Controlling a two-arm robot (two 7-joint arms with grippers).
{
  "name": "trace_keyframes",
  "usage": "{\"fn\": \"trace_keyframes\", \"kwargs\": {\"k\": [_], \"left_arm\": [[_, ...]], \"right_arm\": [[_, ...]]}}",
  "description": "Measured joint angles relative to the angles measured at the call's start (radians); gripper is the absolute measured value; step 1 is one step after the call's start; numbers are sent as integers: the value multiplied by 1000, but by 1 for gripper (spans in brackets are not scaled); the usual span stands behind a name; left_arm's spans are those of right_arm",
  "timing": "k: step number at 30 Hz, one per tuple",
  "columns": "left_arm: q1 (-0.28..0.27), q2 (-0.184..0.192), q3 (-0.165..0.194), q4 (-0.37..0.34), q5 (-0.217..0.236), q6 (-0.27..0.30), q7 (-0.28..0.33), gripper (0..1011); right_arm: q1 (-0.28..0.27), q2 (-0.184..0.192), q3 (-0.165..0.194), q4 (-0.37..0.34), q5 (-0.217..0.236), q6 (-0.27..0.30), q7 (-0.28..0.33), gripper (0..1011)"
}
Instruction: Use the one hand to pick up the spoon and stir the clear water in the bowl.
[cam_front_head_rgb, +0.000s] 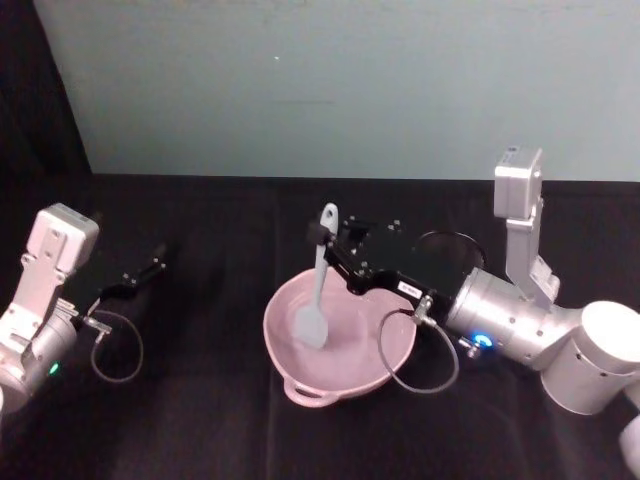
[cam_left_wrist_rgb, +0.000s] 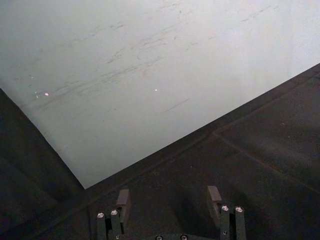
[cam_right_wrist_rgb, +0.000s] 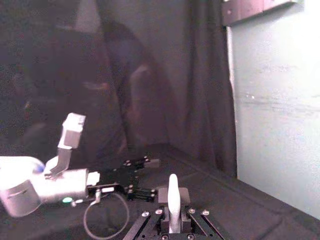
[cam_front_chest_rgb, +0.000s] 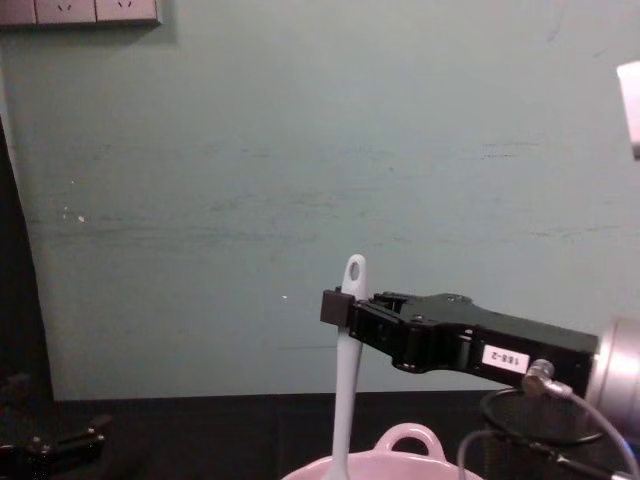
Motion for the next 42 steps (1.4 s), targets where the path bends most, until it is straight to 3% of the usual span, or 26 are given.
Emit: {"fn": "trace_keyframes", "kwargs": {"k": [7, 14, 23, 33, 42], "left_arm": [[0, 0, 0, 0, 0, 0, 0, 1005], [0, 0, 0, 0, 0, 0, 0, 1005], [0, 0, 0, 0, 0, 0, 0, 1005], [0, 0, 0, 0, 0, 0, 0, 1005], [0, 0, 0, 0, 0, 0, 0, 1005]], "right_arm": [[37, -39, 11, 91, 22, -1, -21, 123], [46, -36, 42, 117, 4, -20, -69, 124], [9, 17, 69, 41, -59, -23, -111, 123], [-34, 49, 45, -58, -134, 7, -120, 123], [-60, 32, 27, -94, -123, 11, -90, 123]]}}
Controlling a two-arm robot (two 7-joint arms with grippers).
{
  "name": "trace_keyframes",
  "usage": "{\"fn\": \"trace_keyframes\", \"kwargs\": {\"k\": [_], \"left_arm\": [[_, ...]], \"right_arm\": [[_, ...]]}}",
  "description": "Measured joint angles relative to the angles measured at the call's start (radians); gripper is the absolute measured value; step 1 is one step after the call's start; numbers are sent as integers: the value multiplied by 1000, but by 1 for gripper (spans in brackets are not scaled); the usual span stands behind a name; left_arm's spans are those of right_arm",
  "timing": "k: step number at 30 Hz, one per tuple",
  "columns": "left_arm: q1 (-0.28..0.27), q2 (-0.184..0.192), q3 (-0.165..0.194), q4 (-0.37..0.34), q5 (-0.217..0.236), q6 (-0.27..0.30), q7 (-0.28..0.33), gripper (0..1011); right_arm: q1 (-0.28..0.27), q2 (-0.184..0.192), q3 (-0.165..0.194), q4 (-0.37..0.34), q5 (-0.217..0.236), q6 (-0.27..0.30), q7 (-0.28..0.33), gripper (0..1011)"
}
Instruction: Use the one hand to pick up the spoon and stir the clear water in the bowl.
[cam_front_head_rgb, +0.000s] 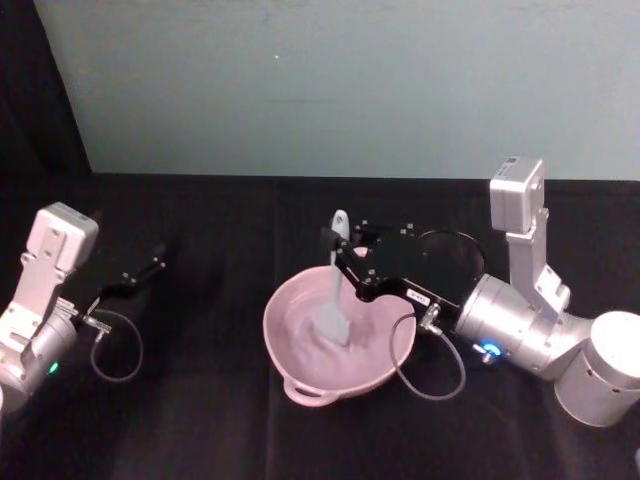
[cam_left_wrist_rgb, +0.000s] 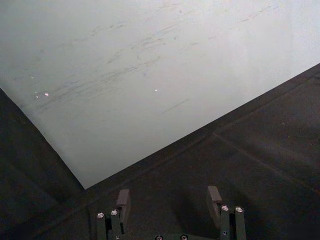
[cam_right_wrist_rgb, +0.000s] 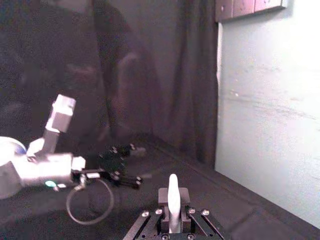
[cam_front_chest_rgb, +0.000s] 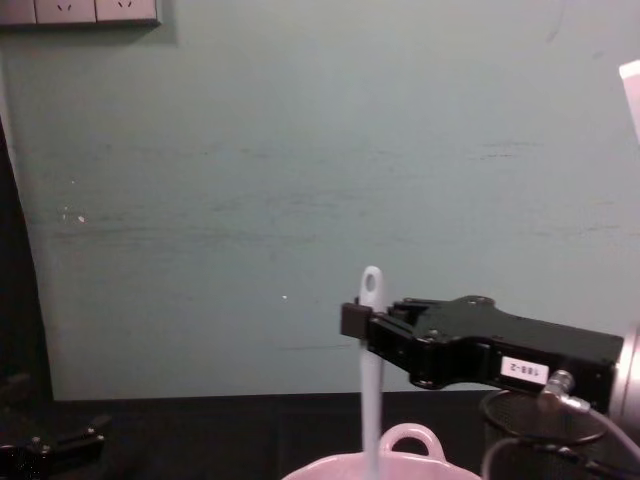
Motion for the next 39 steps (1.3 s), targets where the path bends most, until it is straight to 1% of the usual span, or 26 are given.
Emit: {"fn": "trace_keyframes", "kwargs": {"k": [2, 3, 7, 9, 12, 15, 16, 19, 22, 26, 31, 32, 35, 39], "left_arm": [[0, 0, 0, 0, 0, 0, 0, 1005], [0, 0, 0, 0, 0, 0, 0, 1005], [0, 0, 0, 0, 0, 0, 0, 1005], [0, 0, 0, 0, 0, 0, 0, 1005], [0, 0, 0, 0, 0, 0, 0, 1005], [0, 0, 0, 0, 0, 0, 0, 1005], [0, 0, 0, 0, 0, 0, 0, 1005], [0, 0, 0, 0, 0, 0, 0, 1005], [0, 0, 0, 0, 0, 0, 0, 1005], [0, 0, 0, 0, 0, 0, 0, 1005], [0, 0, 0, 0, 0, 0, 0, 1005], [0, 0, 0, 0, 0, 0, 0, 1005], [0, 0, 0, 0, 0, 0, 0, 1005], [0, 0, 0, 0, 0, 0, 0, 1005]], "right_arm": [[-2, -11, -2, 0, 17, -5, 11, 123], [-2, -20, -2, 5, 31, -9, 19, 124], [3, -40, -3, 27, 62, -17, 34, 123], [16, -62, -3, 63, 94, -21, 50, 123], [30, -77, -5, 93, 111, -21, 58, 123], [57, -95, -7, 146, 126, -21, 62, 123], [57, -95, -7, 146, 126, -21, 62, 123], [81, -105, -1, 191, 130, -26, 56, 123], [95, -104, 11, 217, 127, -32, 39, 123], [98, -93, 24, 222, 116, -36, 19, 123], [79, -60, 57, 189, 93, -40, -16, 123], [79, -60, 57, 189, 93, -40, -16, 123], [57, -41, 74, 161, 87, -40, -26, 123], [37, -26, 81, 132, 80, -33, -30, 123]]}}
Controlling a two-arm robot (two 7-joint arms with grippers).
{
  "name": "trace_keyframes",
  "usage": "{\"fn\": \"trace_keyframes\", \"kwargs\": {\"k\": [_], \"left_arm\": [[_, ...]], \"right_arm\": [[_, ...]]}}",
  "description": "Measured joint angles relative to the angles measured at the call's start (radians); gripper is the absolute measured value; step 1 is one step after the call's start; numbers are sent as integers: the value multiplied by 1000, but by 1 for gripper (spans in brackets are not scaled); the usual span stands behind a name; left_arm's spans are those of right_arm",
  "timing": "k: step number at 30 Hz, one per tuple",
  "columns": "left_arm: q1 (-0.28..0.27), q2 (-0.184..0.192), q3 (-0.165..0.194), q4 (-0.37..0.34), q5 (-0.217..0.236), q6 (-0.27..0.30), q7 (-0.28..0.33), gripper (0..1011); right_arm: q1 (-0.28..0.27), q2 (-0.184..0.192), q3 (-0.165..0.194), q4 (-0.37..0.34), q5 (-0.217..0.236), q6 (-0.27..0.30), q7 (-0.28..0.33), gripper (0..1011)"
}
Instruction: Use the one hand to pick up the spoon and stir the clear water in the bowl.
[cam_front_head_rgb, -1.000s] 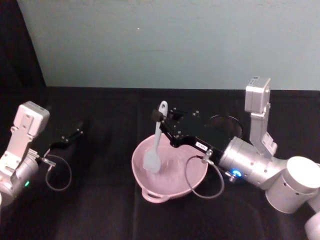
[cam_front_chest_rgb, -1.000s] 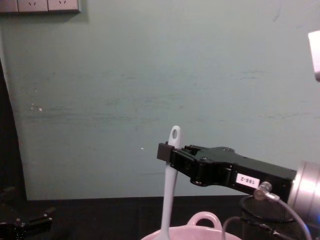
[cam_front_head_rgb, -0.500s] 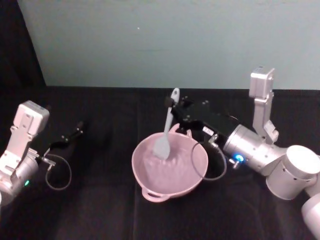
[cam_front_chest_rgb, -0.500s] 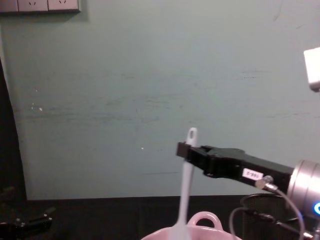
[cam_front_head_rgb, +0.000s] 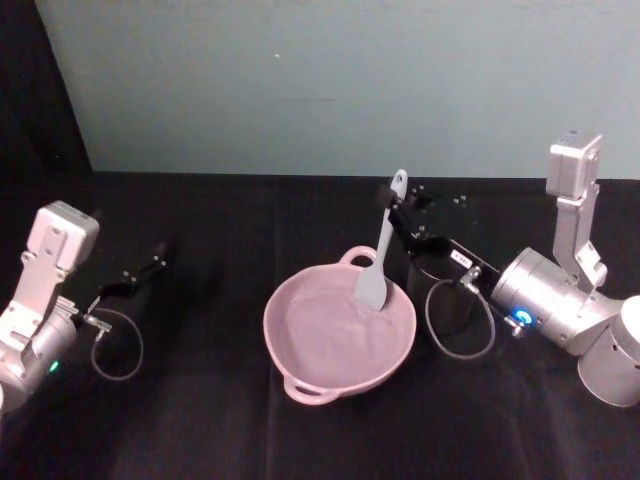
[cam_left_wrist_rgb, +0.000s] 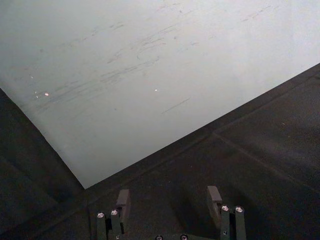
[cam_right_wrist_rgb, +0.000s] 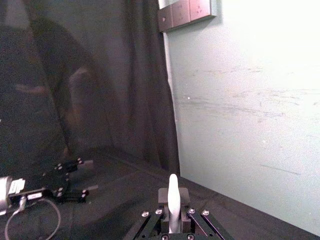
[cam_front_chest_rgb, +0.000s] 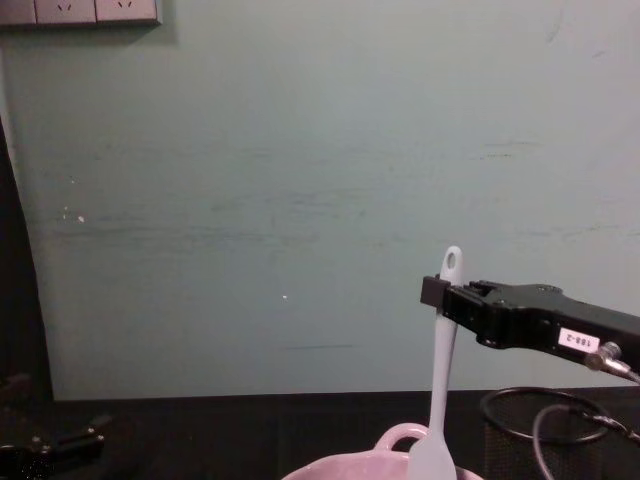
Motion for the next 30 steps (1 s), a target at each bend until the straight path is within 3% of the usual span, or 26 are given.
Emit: {"fn": "trace_keyframes", "kwargs": {"k": [9, 16, 22, 30], "left_arm": [[0, 0, 0, 0, 0, 0, 0, 1005], [0, 0, 0, 0, 0, 0, 0, 1005], [0, 0, 0, 0, 0, 0, 0, 1005], [0, 0, 0, 0, 0, 0, 0, 1005]], "right_arm": [[-47, 26, -21, -93, -40, 17, -1, 123], [-62, 20, -50, -134, -55, 19, 12, 123], [-50, -4, -70, -122, -49, 20, 31, 123], [1, -54, -87, -41, -24, 9, 51, 123]]}}
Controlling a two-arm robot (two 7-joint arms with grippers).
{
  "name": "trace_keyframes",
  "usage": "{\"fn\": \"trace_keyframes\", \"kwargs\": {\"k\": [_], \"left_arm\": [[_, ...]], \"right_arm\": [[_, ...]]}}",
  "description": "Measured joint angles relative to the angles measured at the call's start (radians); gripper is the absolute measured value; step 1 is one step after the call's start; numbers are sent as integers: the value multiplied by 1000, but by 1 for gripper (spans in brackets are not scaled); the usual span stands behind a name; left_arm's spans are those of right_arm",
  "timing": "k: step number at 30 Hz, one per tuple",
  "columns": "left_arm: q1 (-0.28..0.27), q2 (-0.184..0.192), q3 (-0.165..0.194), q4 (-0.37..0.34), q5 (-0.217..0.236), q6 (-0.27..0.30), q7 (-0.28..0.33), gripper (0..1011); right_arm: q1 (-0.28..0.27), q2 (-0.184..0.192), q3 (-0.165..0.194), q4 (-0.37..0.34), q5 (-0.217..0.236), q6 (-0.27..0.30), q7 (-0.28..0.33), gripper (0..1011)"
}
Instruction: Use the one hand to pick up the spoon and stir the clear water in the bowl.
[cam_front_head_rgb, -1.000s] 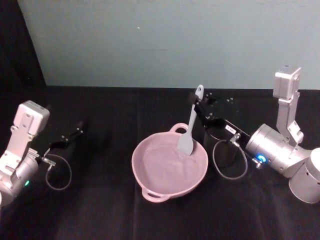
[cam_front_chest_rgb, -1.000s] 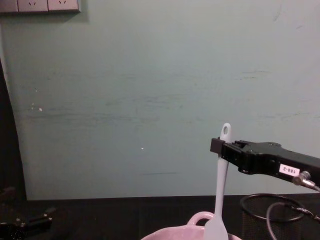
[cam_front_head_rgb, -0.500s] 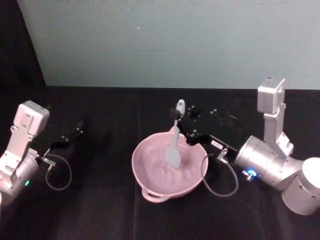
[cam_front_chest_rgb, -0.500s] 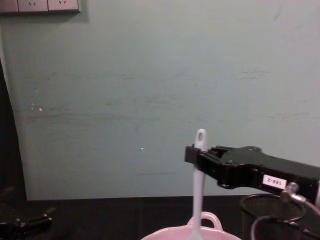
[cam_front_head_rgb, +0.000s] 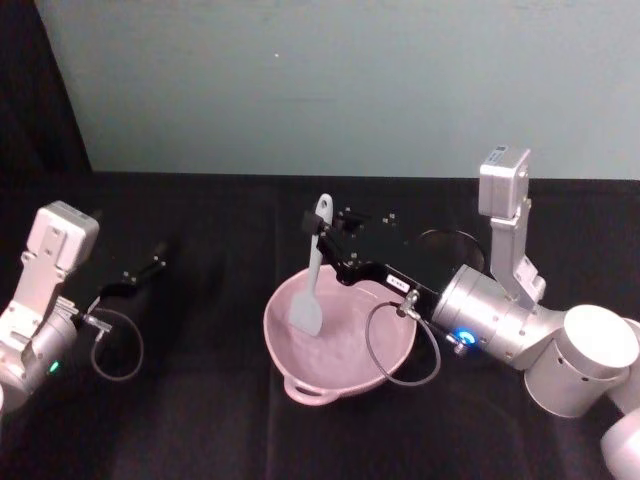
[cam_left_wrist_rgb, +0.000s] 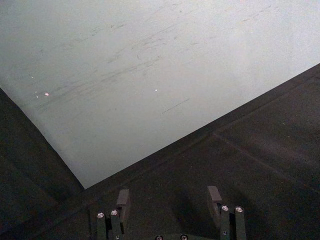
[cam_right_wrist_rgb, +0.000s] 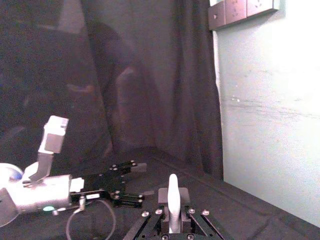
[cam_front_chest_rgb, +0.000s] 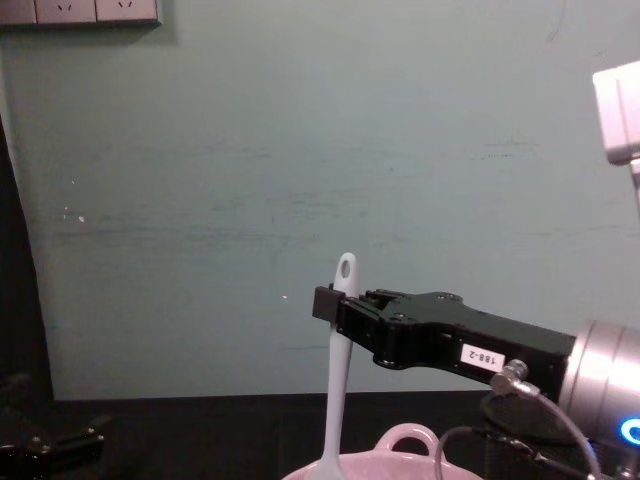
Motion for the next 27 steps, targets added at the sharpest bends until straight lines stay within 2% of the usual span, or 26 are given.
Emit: {"fn": "trace_keyframes", "kwargs": {"k": [6, 12, 19, 27], "left_arm": [[0, 0, 0, 0, 0, 0, 0, 1005], [0, 0, 0, 0, 0, 0, 0, 1005], [0, 0, 0, 0, 0, 0, 0, 1005], [0, 0, 0, 0, 0, 0, 0, 1005]], "right_arm": [[41, -22, 7, 81, 0, -14, -7, 123], [53, -14, 33, 111, -4, -19, -27, 123], [31, 19, 67, 82, -12, -19, -48, 123], [-9, 49, 81, 26, -19, -5, -52, 123]]}}
